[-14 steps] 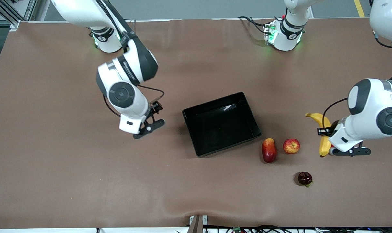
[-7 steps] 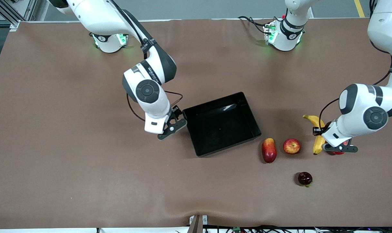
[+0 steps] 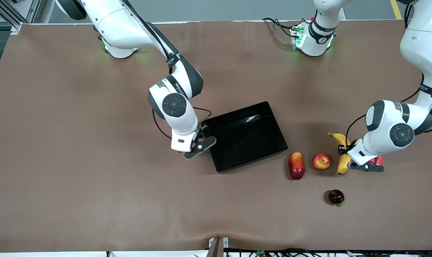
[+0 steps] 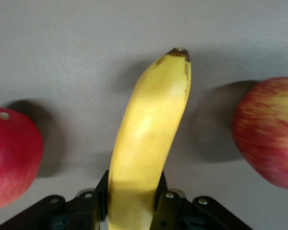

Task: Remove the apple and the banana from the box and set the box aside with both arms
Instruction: 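Place the banana beside the apples while the right gripper grasps the tray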

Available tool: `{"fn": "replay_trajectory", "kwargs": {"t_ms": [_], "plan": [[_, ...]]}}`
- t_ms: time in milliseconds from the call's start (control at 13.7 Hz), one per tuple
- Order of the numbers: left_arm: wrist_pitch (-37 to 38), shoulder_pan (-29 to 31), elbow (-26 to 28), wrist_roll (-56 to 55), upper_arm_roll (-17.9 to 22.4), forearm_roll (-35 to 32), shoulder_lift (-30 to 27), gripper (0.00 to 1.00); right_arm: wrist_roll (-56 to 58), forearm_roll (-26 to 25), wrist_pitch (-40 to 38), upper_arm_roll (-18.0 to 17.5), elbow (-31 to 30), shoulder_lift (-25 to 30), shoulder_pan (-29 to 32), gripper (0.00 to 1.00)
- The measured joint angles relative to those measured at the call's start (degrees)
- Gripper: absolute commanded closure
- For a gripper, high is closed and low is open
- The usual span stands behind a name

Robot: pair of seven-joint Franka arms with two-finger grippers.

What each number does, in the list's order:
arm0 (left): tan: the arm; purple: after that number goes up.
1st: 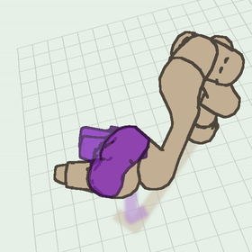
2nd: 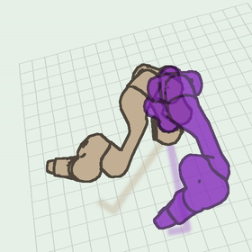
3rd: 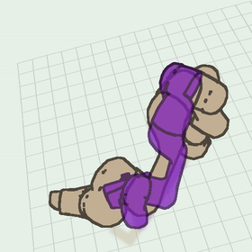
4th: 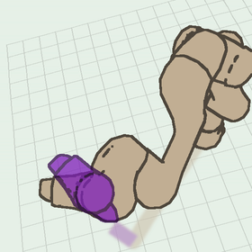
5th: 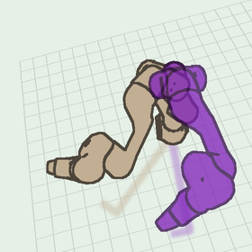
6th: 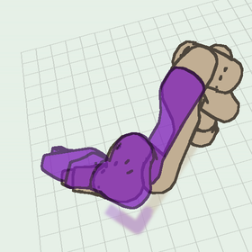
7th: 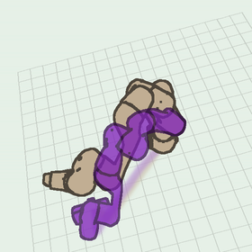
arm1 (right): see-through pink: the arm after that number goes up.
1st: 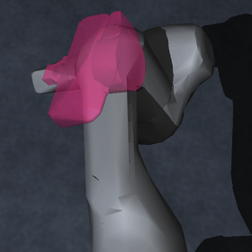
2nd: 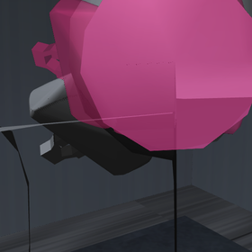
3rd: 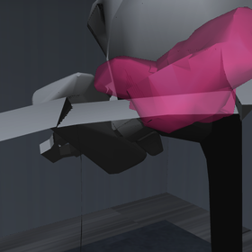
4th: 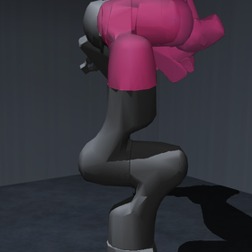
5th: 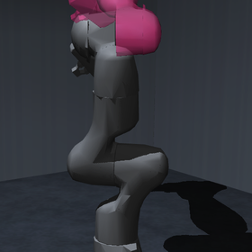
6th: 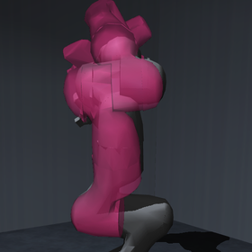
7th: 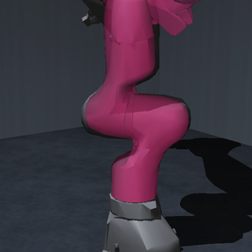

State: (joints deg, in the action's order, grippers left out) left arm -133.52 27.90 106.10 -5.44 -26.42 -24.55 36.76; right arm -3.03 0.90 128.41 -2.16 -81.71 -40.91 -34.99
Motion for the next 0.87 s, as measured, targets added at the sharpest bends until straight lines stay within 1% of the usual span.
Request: {"fn": "replay_trajectory", "kwargs": {"t_ms": [73,146,218,291,437,510,582,655,874], "plan": [[-0.6,0.0,-0.1,0.0,0.3,0.0,0.6,0.69,-1.5,0.0,1.7,0.0,0.2,-1.0,-0.7,0.0],[-1.2,0.0,-0.3,0.0,0.5,0.0,1.2,0.51,-3.3,0.0,3.3,0.0,0.3,-1.9,-1.5,0.0],[-1.5,0.0,-0.4,0.0,0.5,0.0,1.6,0.27,-5.0,0.0,4.6,0.0,0.7,-3.0,-2.4,0.0],[-1.5,-0.1,-0.8,0.0,0.5,0.0,2.0,0.0,-6.5,0.0,5.1,0.0,1.6,-4.2,-3.2,0.0],[-1.5,-0.1,-1.4,0.0,0.5,0.0,2.1,0.0,-8.8,0.0,5.5,0.1,4.0,-6.6,-4.6,0.0],[-1.5,-0.1,-1.9,-0.1,0.5,0.0,2.0,0.0,-9.3,-0.2,5.5,0.2,5.2,-7.6,-5.0,0.49],[-1.6,-0.1,-2.5,-0.1,0.4,0.0,1.7,0.0,-9.5,-0.8,5.5,0.3,6.1,-8.3,-5.2,0.82],[-1.5,-0.1,-3.0,-0.1,0.4,0.0,0.9,0.0,-9.7,-1.6,5.5,0.4,6.6,-8.7,-5.2,1.0],[0.1,0.0,-4.0,-1.0,-0.3,0.1,-4.5,0.0,-9.8,-3.2,5.1,0.9,7.2,-9.0,-5.2,1.0]]}}
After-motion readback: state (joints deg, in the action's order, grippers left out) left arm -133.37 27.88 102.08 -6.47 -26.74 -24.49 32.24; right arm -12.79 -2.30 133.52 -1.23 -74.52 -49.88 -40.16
